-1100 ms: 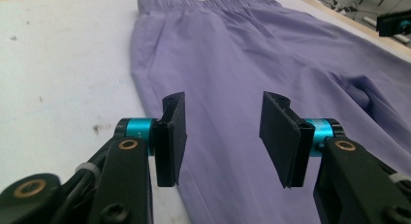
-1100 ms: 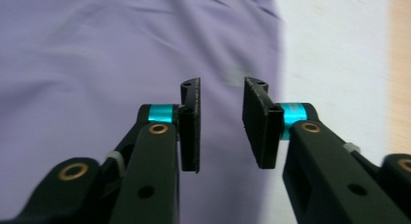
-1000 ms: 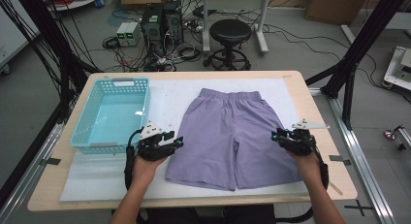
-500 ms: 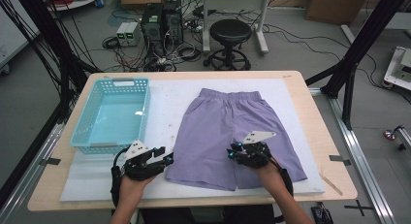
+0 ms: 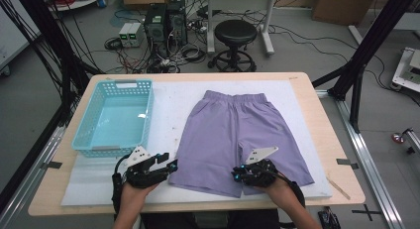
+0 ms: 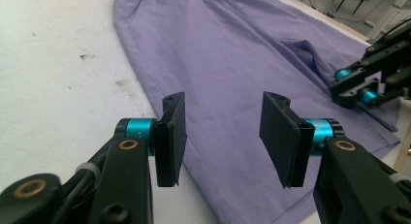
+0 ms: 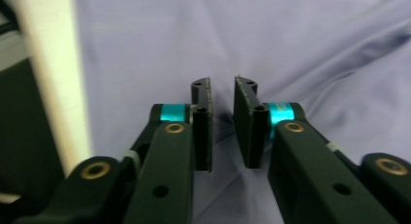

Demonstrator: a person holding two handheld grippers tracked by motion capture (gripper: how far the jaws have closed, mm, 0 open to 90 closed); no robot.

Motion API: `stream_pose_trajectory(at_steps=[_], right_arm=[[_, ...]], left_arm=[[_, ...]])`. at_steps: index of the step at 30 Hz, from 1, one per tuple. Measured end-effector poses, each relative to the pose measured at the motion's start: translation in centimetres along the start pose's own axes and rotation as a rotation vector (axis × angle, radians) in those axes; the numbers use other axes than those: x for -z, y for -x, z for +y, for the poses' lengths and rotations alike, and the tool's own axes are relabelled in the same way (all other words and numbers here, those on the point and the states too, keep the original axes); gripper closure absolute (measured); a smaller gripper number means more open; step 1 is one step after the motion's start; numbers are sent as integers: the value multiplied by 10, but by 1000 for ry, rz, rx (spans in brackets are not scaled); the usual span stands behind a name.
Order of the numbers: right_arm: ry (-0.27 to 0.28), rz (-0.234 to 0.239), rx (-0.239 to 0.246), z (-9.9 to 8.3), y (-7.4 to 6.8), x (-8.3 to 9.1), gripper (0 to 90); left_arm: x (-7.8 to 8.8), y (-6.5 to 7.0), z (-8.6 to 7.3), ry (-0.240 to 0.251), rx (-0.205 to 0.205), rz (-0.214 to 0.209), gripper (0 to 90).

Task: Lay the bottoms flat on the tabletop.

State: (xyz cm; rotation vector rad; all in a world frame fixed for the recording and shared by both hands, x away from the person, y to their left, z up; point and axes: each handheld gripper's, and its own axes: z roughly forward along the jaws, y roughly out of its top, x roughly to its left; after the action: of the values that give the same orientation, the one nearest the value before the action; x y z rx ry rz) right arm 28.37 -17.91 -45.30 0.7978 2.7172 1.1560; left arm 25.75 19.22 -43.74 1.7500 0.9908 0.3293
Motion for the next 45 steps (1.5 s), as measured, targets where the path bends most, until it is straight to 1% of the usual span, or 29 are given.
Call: stream_pose_trajectory(at_steps=[1,3,5,8,11,14,15,16,17,19,20,22,23,24,25,26,27,28,30,31,33,35,36,37,39,40,41,43,45], right_arm=[[9,5,5,-1,-1,2,781],[64,10,11,0,-4,5,781],[95,7,20,4,-9,6,766],[122,8,60,14,-21,-2,717],[113,25,88,28,-33,-16,727],[53,14,123,35,-42,-33,760],[31,28,124,35,-44,-38,770],[16,35,134,35,-46,-42,785],[3,58,152,34,-49,-45,791],[9,72,177,33,-54,-46,849],[3,92,182,32,-56,-46,859],[6,101,204,32,-58,-46,857],[7,112,204,31,-58,-45,853],[2,136,200,31,-58,-45,846],[1,137,211,31,-57,-44,839],[7,142,202,30,-56,-42,816],[24,147,178,30,-54,-38,783],[54,135,150,29,-50,-30,755],[136,99,91,27,-37,-11,729],[162,66,59,24,-28,2,716],[191,-34,-10,15,-9,28,711],[178,-174,-44,-1,11,54,717],[166,-229,-74,-11,22,65,724],[156,-275,-102,-22,31,76,734],[112,-347,-147,-45,47,93,740],[87,-378,-178,-59,54,101,747],[73,-390,-193,-67,58,106,751],[48,-409,-227,-86,63,115,772],[29,-413,-243,-100,64,120,796]], left_arm=[[0,0,0,-2,-1,-1,521],[-1,1,0,-5,-3,-1,520],[-2,1,1,0,-3,-2,520],[-3,2,2,4,-8,-2,519],[-2,2,4,21,-5,-2,516],[1,0,4,34,-1,0,516],[2,-1,5,36,1,0,515],[3,-2,5,37,3,2,516],[3,-2,4,38,6,3,516],[4,-4,4,41,12,7,516],[4,-4,4,40,12,7,516],[4,-5,5,44,14,10,516],[4,-5,5,45,14,11,515],[4,-4,5,43,15,12,514],[4,-5,5,42,13,13,511],[4,-4,5,46,18,13,509],[4,-5,5,46,17,14,508],[4,-5,5,46,18,14,504],[4,-5,5,46,19,16,500],[4,-5,5,45,18,16,494],[4,-5,5,45,17,18,490],[3,-4,5,49,15,16,487],[4,-4,6,48,13,18,487],[4,-4,6,49,13,18,486],[3,-4,6,56,16,19,484],[3,-4,7,57,18,19,482],[3,-5,7,58,16,19,479],[1,-5,8,63,16,17,473],[0,-4,9,63,17,18,469]])
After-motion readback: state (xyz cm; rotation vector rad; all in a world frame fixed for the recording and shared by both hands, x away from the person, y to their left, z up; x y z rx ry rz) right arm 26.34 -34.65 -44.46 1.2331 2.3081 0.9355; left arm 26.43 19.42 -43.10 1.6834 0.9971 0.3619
